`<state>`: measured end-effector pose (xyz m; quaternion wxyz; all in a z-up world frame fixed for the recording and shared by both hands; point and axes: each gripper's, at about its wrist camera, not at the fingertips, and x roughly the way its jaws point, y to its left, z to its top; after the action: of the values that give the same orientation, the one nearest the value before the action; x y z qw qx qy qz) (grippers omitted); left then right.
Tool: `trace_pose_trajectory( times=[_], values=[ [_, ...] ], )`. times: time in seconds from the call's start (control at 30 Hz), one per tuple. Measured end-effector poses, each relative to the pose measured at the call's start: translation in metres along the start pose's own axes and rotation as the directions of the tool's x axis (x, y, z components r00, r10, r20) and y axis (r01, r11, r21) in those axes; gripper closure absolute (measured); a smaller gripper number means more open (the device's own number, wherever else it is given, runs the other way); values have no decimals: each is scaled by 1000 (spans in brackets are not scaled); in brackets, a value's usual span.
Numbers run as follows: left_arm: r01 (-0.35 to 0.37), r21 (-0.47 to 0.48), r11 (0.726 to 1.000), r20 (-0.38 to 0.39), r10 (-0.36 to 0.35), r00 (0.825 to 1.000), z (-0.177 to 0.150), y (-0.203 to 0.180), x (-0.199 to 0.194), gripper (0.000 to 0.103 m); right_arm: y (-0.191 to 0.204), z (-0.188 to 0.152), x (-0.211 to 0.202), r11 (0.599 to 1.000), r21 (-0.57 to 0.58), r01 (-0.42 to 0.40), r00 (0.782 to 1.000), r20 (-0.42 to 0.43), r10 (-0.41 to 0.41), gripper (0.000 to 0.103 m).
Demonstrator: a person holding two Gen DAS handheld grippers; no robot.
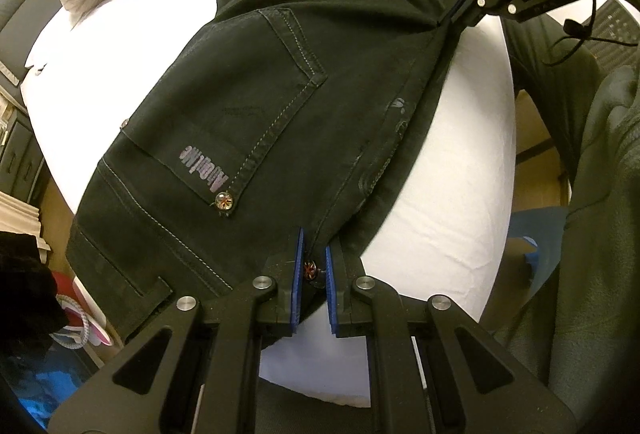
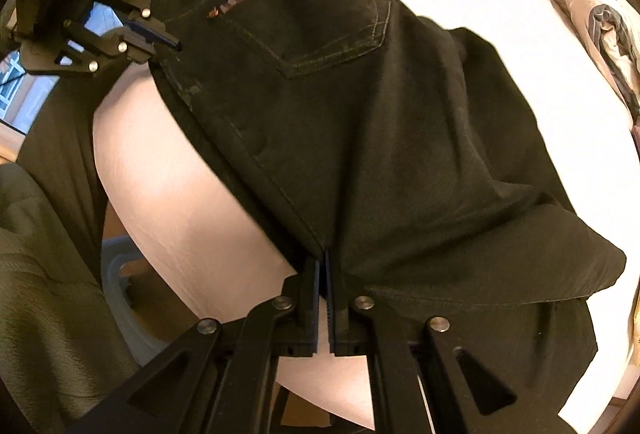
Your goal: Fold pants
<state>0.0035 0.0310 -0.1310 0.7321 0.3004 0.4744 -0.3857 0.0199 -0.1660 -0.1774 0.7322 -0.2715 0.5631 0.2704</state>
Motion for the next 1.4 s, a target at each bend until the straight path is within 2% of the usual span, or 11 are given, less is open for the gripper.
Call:
trace_pose_trajectory(
  times=[0.33,0.57,0.67,0.73,0.77,0.97,1.13,1.2,1.27,1.37,1.4],
  values=[
    [-25,-23,999,27,26,999,-15,-3,-8,94,9,-6,-2,999,31,34,999,21,-35,99],
    [14,-153,988,47,-7,999,-22,11,-4,92,-6,-4,3,992,123,2,999,53,-9,96],
    [24,-179,983,14,-22,1000,-23,13,-20,76,-6,-7,1,991,136,7,997,78,-18,95],
    [39,-215,976,36,-32,999,-27,19,-40,34,-8,-9,0,988,157,0,996,89,-14,95],
    [29,-225,974,55,-17,998,-28,20,-51,28,-8,-9,-1,986,166,0,995,96,-16,95],
    [51,-316,947,247,30,969,15,28,-95,27,-11,-15,-4,975,223,-2,990,136,-29,93],
    [126,-386,914,228,-38,973,74,19,-25,32,-18,-32,-5,949,303,-84,976,217,17,80],
    [164,-477,863,154,-102,983,80,24,23,48,-25,-41,-10,928,339,-157,962,266,66,61],
    [148,-524,839,120,-99,988,73,23,49,51,-34,-52,-22,906,369,-209,943,322,86,56],
    [144,-540,829,140,-81,987,71,20,49,51,-83,-91,-48,792,477,-380,857,503,108,56],
    [139,-540,830,131,-80,988,72,20,48,51,-114,-113,-55,710,541,-452,816,572,84,56]
  ],
)
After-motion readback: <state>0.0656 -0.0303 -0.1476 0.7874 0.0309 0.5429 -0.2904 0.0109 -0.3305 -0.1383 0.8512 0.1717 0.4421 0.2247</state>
